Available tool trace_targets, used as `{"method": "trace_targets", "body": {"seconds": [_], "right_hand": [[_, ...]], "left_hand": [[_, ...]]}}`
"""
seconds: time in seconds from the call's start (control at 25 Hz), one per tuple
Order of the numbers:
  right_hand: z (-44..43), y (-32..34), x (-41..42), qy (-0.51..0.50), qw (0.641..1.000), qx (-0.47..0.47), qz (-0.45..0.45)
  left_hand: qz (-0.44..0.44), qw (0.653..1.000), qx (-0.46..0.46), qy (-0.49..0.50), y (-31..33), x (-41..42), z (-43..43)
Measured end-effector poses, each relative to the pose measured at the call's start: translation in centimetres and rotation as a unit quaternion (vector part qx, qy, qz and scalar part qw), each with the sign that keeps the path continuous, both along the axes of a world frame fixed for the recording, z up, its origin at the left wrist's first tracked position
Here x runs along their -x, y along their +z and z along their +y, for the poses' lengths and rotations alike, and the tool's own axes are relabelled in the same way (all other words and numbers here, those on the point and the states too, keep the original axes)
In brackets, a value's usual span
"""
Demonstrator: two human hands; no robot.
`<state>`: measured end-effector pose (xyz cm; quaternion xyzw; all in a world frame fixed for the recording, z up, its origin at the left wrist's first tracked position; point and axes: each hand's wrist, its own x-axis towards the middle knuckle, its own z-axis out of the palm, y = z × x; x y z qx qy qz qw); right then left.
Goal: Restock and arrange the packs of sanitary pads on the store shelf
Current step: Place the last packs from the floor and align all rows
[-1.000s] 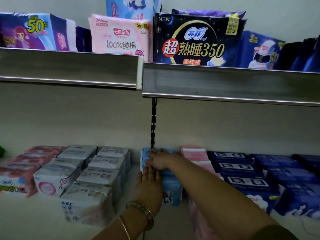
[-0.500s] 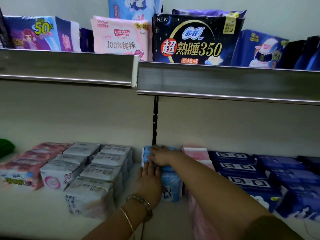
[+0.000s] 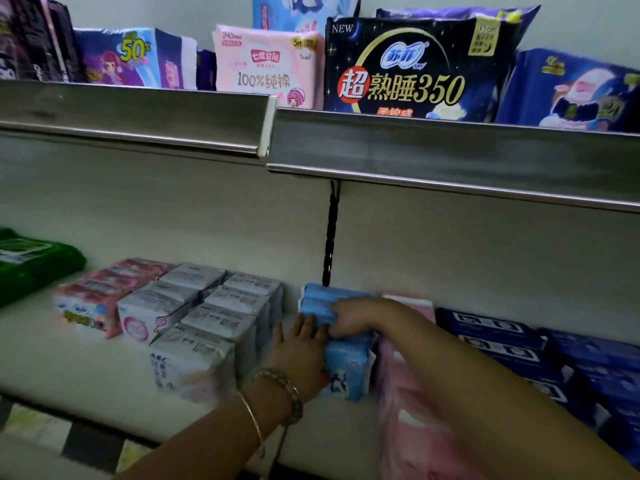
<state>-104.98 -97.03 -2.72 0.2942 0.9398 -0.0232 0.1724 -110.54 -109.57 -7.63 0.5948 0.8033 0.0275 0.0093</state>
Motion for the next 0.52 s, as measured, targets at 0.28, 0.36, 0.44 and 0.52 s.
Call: {"method": "trace_targets", "body": {"seconds": [0.28, 0.36, 0.44, 0.52], "right_hand": [[-0.4, -0.2, 0.3, -0.014, 1.0, -0.017, 0.005], [-0.8, 0.5, 0.5, -0.026, 0.998, -0.021, 0.044], [-1.2, 1.3, 1.2, -0.051, 0.994, -0.011, 0.099], [-1.6, 1.8, 2.6, -0.08, 0.982, 0.0, 0.171]], "left_hand": [[-0.005, 1.0, -0.011, -0.002, -0.1, -0.2, -1.3], [-0.012, 0.999, -0.028, -0.014, 0.5, 0.4, -1.9], [-0.012, 0.998, -0.057, -0.037, 1.0, 1.3, -2.7], [-0.002, 0.994, -0.09, -0.062, 1.6, 2.5, -3.9]]}}
